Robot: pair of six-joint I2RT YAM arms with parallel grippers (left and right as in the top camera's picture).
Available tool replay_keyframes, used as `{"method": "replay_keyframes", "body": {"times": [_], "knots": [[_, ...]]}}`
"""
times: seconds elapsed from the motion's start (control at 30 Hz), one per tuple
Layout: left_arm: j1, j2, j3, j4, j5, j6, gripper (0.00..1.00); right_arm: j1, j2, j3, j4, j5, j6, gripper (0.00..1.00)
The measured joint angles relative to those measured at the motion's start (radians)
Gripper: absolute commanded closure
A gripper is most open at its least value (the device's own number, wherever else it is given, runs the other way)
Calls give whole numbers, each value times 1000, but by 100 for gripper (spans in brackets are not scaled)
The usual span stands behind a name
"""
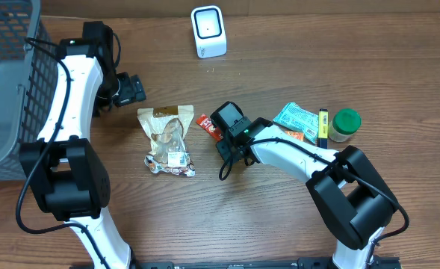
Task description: Scan the item barcode
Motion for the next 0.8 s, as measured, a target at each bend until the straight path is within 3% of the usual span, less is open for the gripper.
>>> {"method": "replay_keyframes", "body": {"times": [0.17, 0.3, 0.53, 0.8], "knots": [[2, 0, 0, 3, 0, 0, 0, 0, 0, 0, 24, 12, -3, 59], [2, 0, 0, 4, 0, 1, 0, 0, 0, 0, 16, 14, -2, 78], [2, 0, 0, -12, 0, 1, 0, 0, 1, 0, 3, 22, -3, 96], [11, 0, 0, -18, 11, 7, 1, 0, 0, 6, -28, 26, -3, 96]]}}
